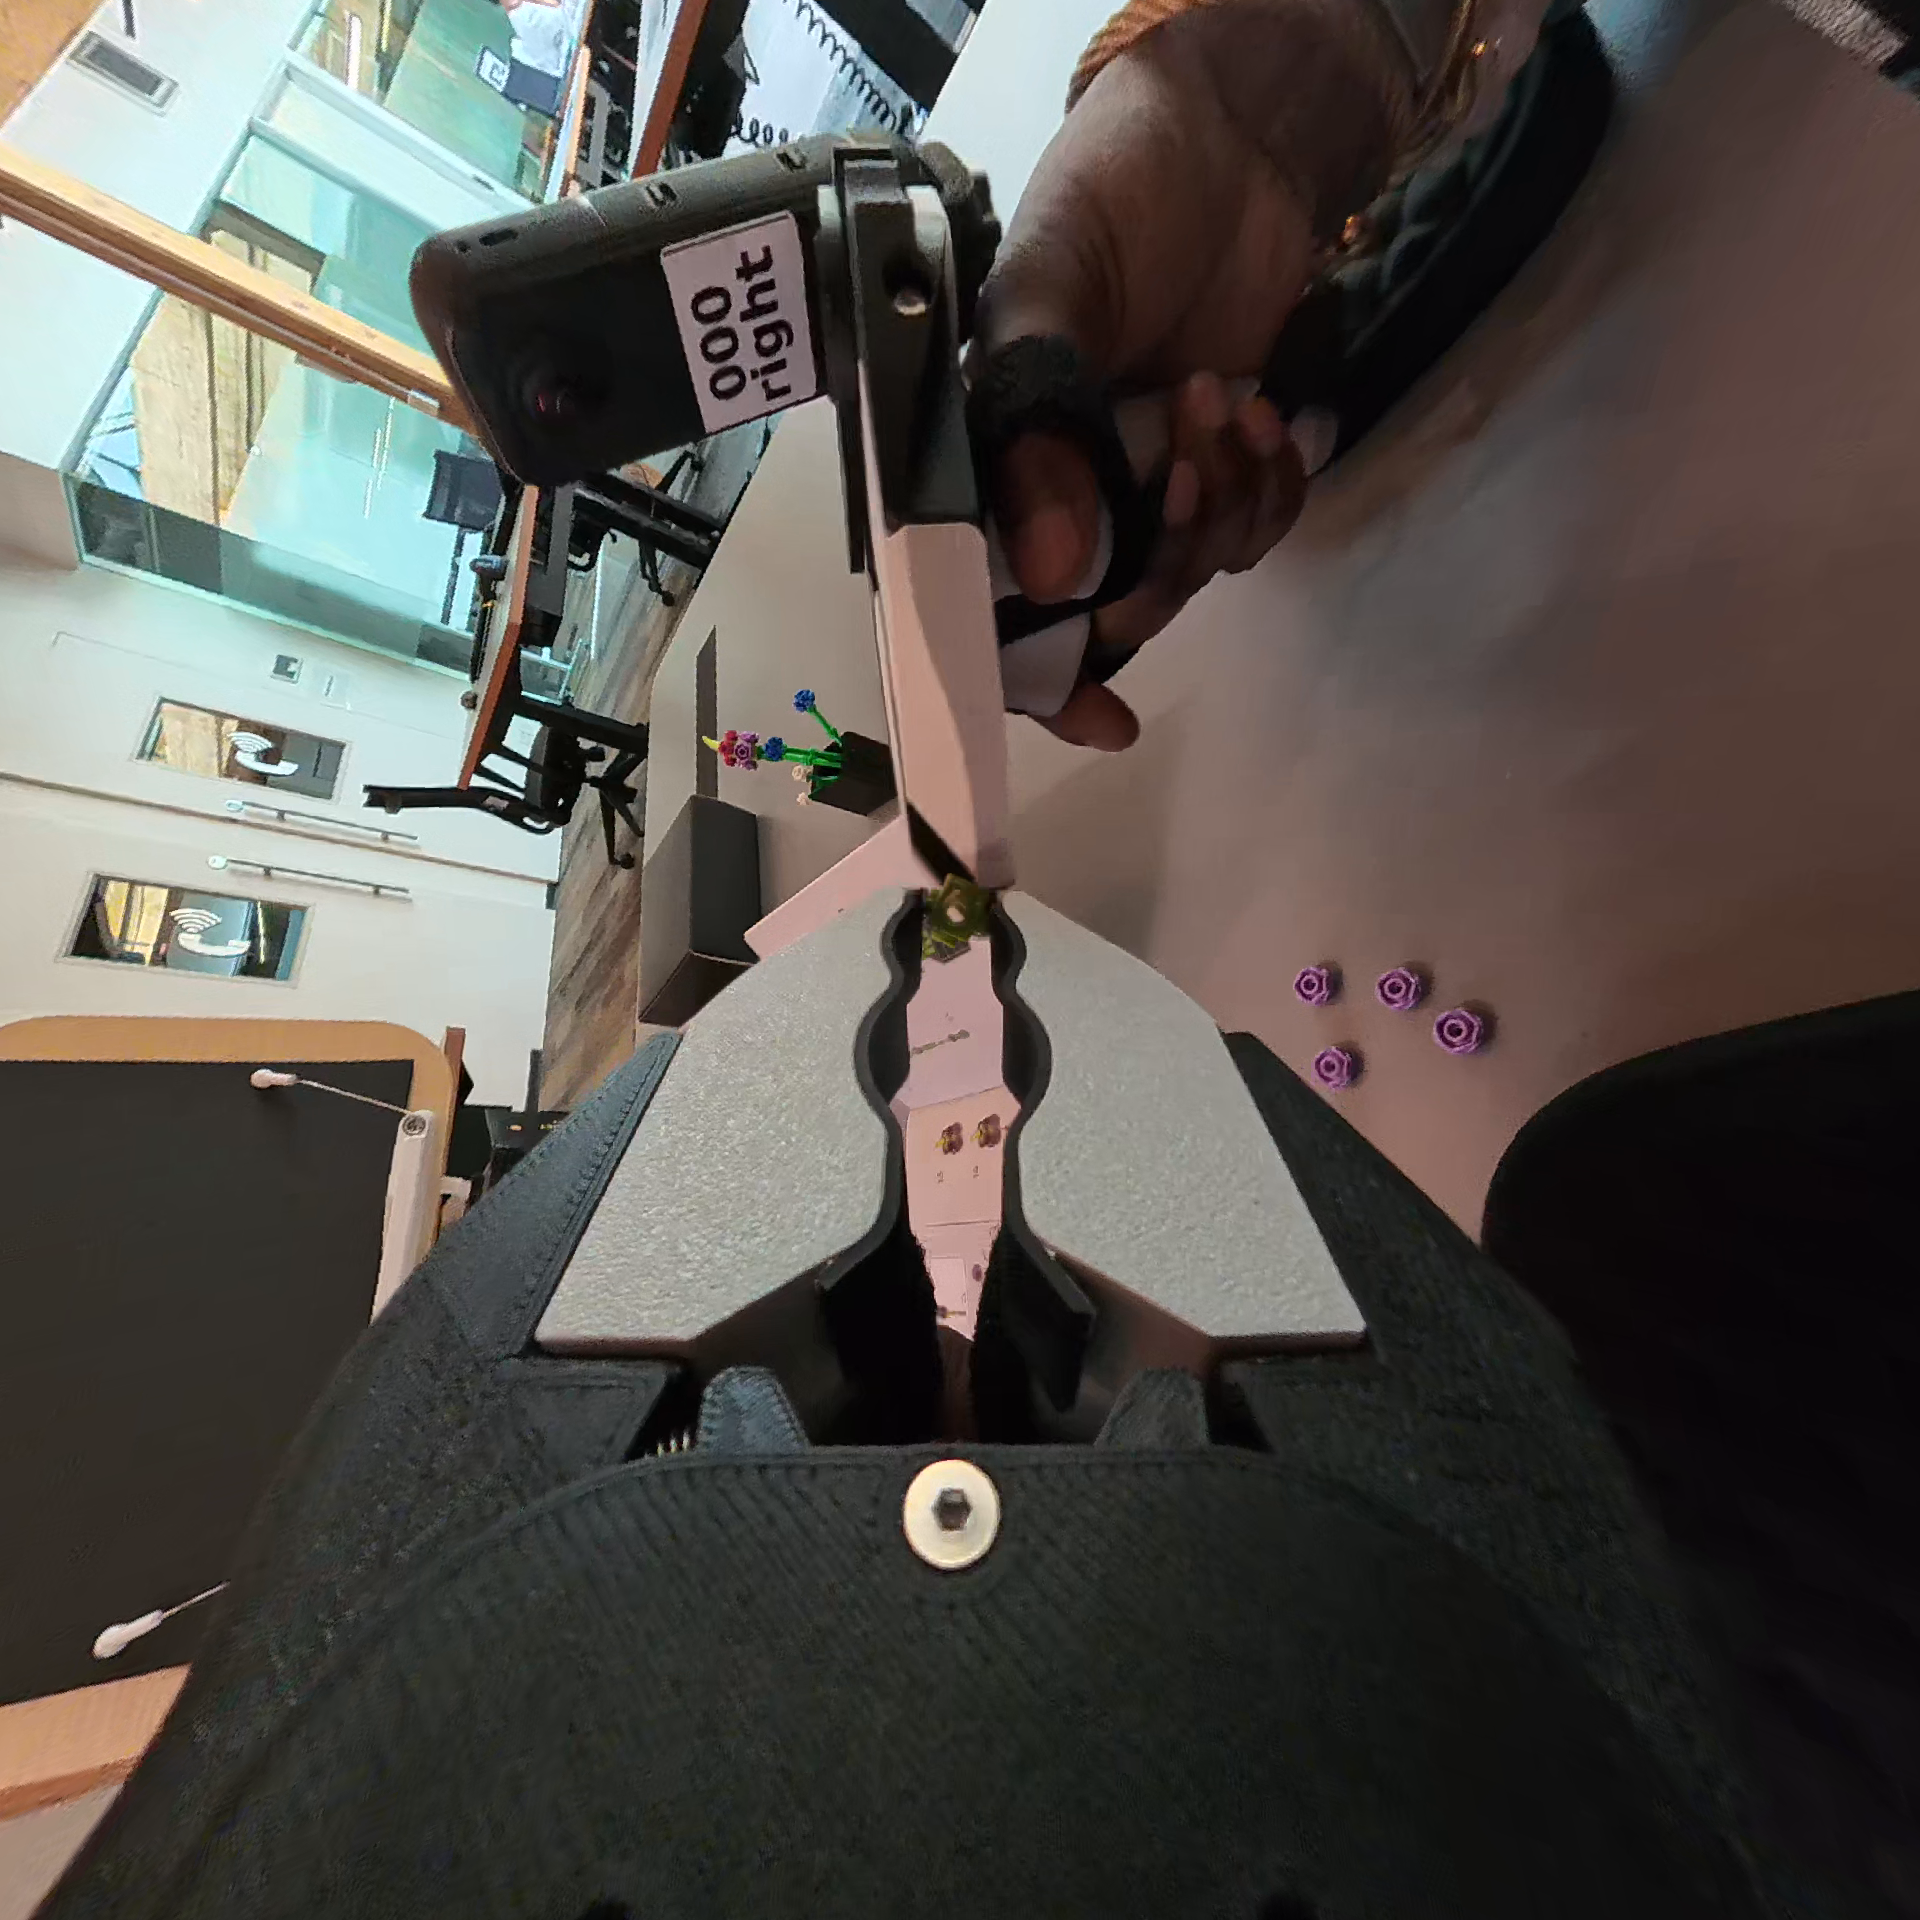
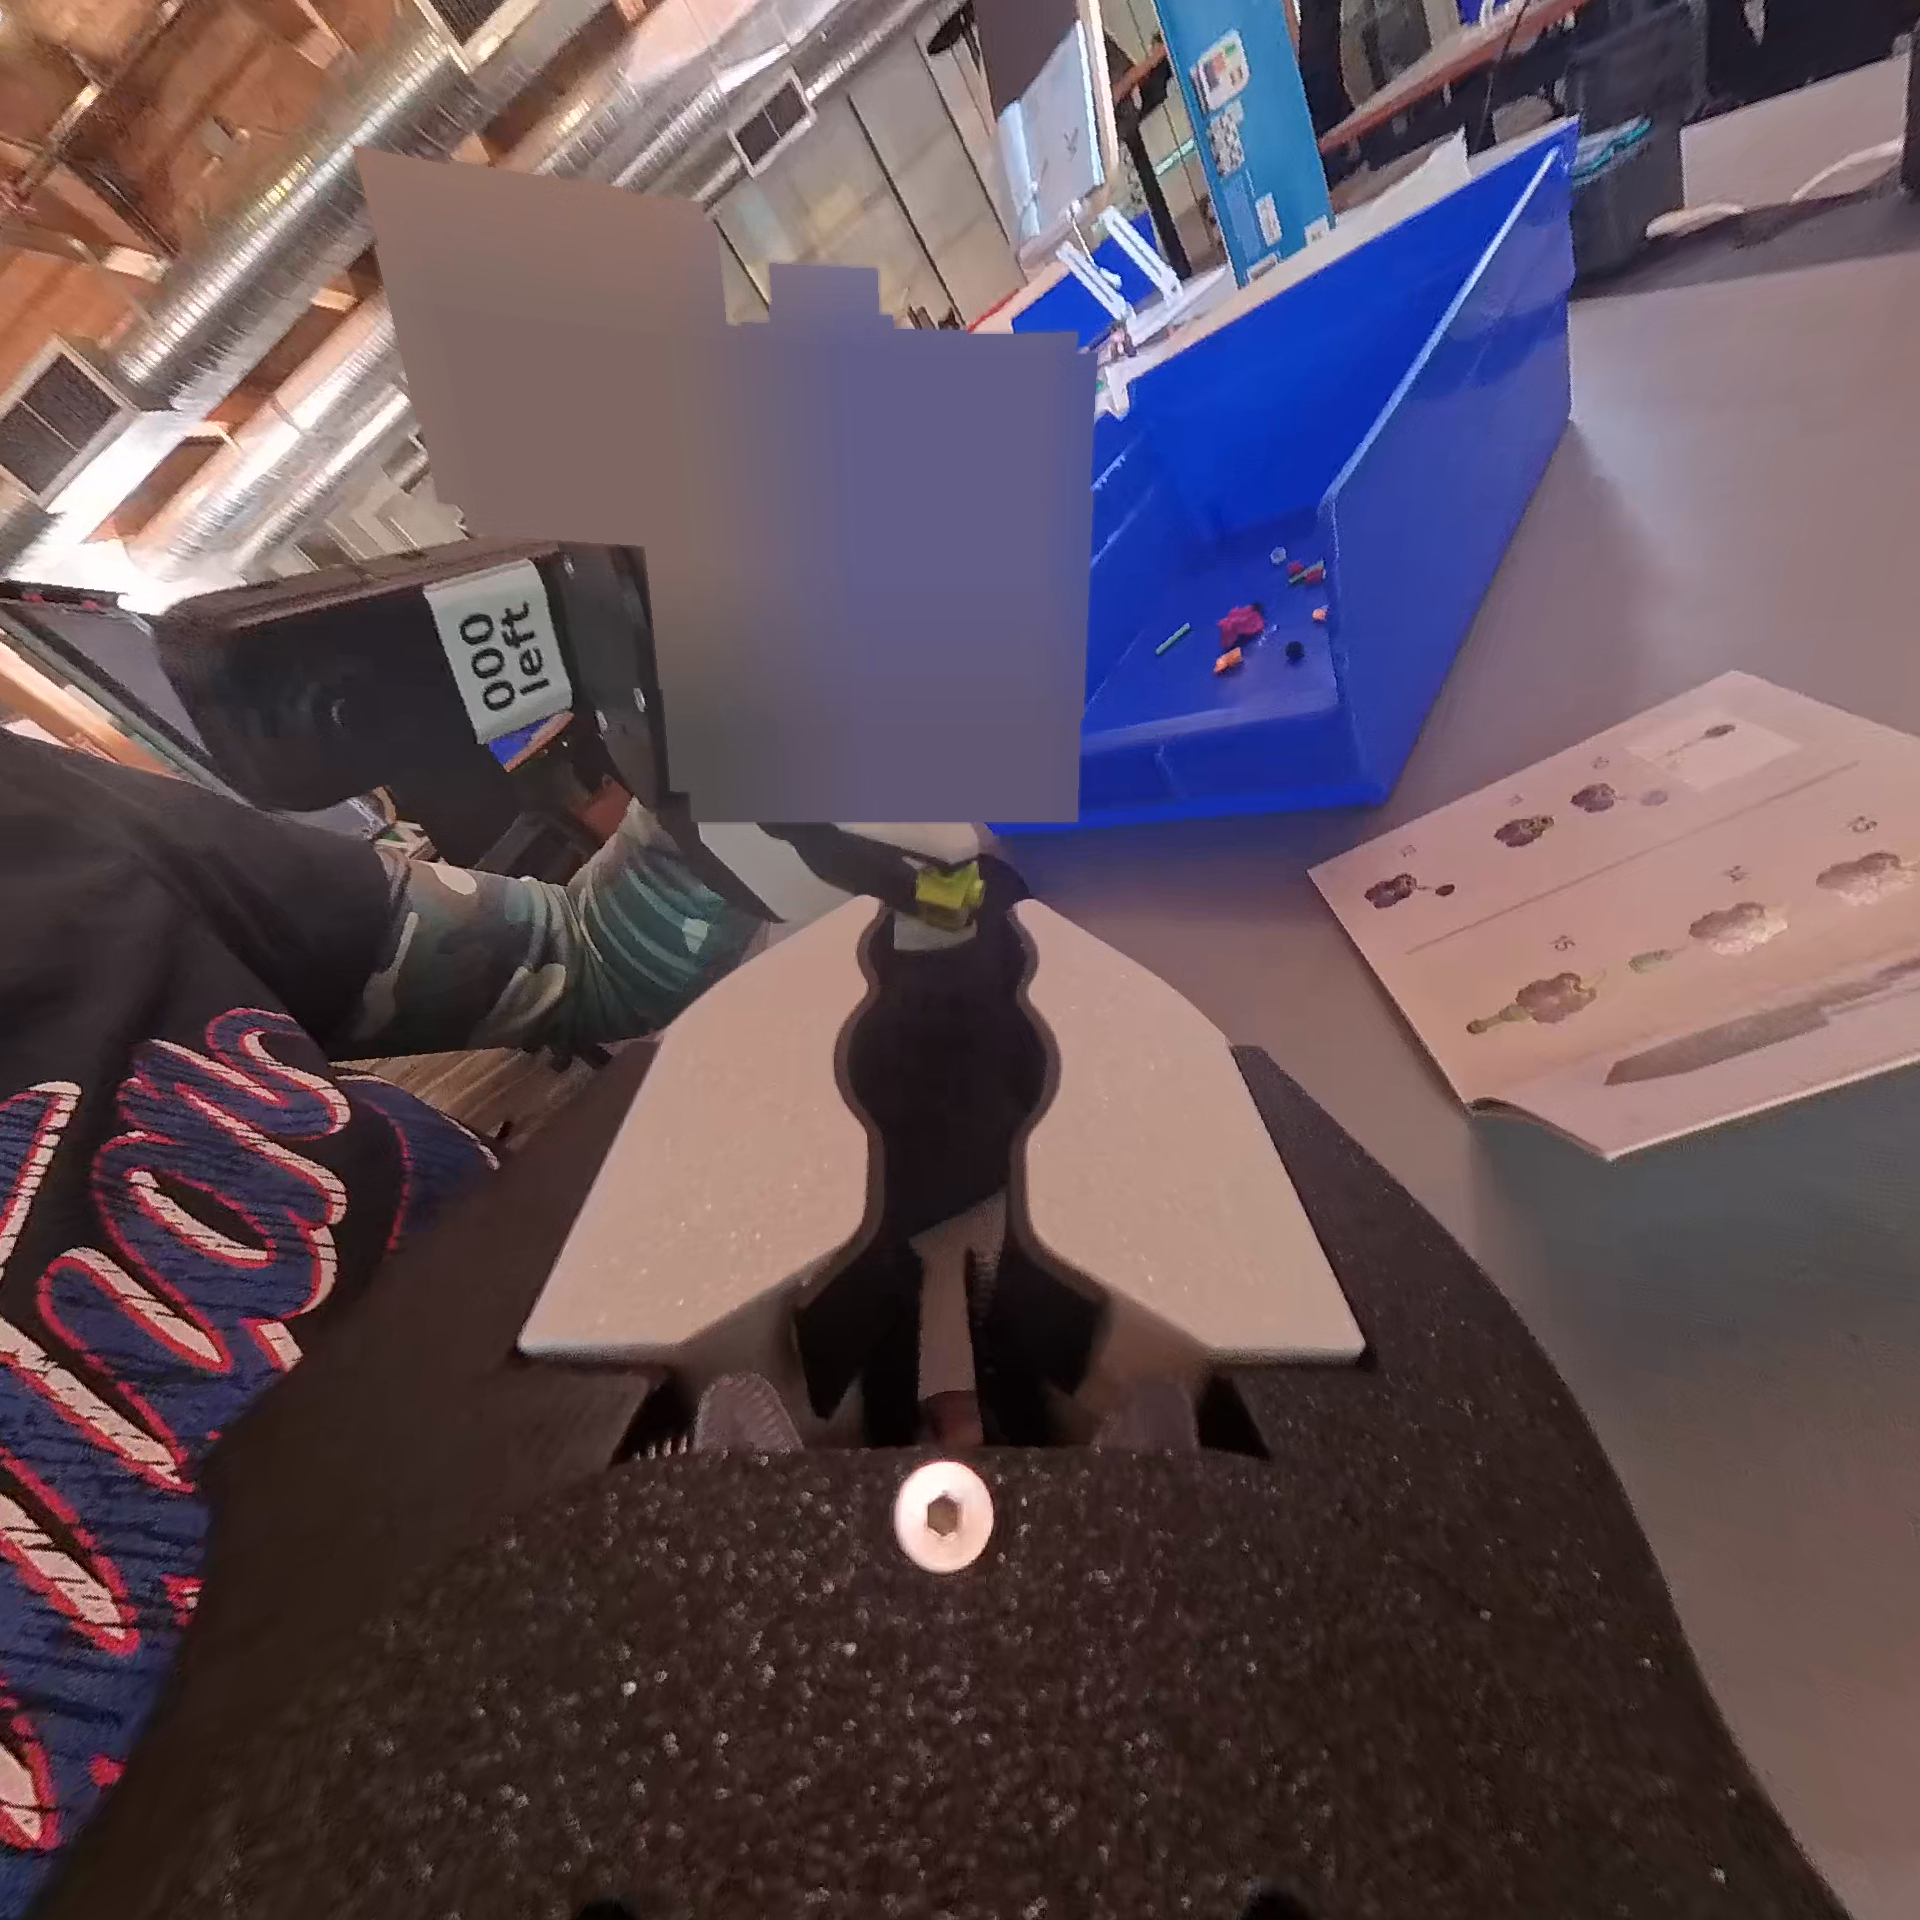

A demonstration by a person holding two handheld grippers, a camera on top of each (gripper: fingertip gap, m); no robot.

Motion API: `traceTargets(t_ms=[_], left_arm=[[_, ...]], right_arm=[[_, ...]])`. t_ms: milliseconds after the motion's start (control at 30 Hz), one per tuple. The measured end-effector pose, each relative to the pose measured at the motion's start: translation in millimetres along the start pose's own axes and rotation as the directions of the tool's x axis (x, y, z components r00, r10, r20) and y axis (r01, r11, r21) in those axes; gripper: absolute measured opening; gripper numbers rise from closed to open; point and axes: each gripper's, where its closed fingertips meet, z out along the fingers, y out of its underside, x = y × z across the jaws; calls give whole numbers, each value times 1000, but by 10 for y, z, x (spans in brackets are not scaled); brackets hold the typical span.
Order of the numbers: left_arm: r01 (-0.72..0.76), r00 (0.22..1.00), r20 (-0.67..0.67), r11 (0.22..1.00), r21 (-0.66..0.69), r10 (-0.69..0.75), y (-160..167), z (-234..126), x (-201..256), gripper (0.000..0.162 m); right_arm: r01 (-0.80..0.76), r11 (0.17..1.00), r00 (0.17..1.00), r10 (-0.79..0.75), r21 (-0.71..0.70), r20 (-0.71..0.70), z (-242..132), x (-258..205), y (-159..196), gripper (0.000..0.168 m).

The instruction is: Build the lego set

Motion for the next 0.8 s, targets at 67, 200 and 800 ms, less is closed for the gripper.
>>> traceTargets(t_ms=[67, 200, 800], left_arm=[[-5, 1000, -2, 1000, -16, 5, 23, 4, -2, 12], [-10, 1000, -10, 1000, -17, 9, 6, 25, 24, 12], [406, 809, 340, 874, 266, -479, -264, 90, -364, 12]], right_arm=[[1, 1000, 1000, -1, 13, -4, 16, -2, -7, 20], [7, 999, 1000, -7, 43, -17, 23, 19, -37, 12], [-279, 846, 956, 199, 455, 215, -245, -65, -403, 11]])
